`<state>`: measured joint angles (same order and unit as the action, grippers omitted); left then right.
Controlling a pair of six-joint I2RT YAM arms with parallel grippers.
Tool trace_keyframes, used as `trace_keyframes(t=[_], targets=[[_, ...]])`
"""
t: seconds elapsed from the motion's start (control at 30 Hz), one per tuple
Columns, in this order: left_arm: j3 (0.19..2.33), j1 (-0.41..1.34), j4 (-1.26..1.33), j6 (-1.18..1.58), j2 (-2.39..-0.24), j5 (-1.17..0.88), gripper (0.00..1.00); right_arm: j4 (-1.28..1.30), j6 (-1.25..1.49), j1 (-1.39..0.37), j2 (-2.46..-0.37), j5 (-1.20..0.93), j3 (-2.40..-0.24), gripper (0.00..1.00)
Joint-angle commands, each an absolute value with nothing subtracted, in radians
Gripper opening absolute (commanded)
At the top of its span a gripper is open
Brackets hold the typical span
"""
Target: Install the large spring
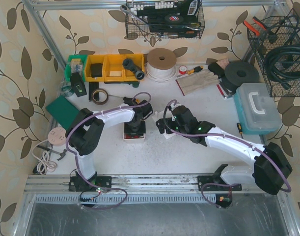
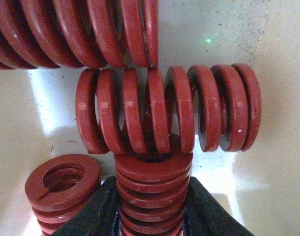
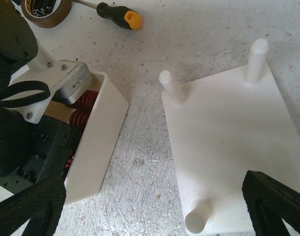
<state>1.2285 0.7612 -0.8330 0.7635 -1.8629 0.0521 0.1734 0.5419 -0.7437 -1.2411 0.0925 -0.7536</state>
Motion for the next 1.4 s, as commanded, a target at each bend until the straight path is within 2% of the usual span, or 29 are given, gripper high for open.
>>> trace_keyframes(t=[0.0,0.17,0.4,1.03,1.17,1.37], targets=[[1.257,0.762,-0.867,0.774,-1.874,0.107,0.15,0.171,0.543,-0.741,-1.244,0.091,-0.784,0.96],[1.291,0.762,-0.887,0.775,-1.843,0.119,0.0,0.172,0.54,-0.741,-1.241,0.085,-0.785,0.97],[1.315,0.738,-0.918,0.831,-1.776,0.112,0.0,0.176,0.535,-0.741,-1.231,0.076,-0.791,0.96],[1.245,0.613,-0.824,1.112,-1.56,-0.101,0.0,0.041,0.609,-0.731,-1.211,-0.043,-0.825,0.95],[1.151,0.604,-0.677,1.293,-1.466,-0.164,0.0,-0.099,0.721,-0.731,-1.188,-0.062,-0.767,0.95],[0.942,0.606,-0.414,1.613,-1.276,-0.18,0.0,-0.44,1.013,-0.738,-1.188,0.008,-0.586,0.95]])
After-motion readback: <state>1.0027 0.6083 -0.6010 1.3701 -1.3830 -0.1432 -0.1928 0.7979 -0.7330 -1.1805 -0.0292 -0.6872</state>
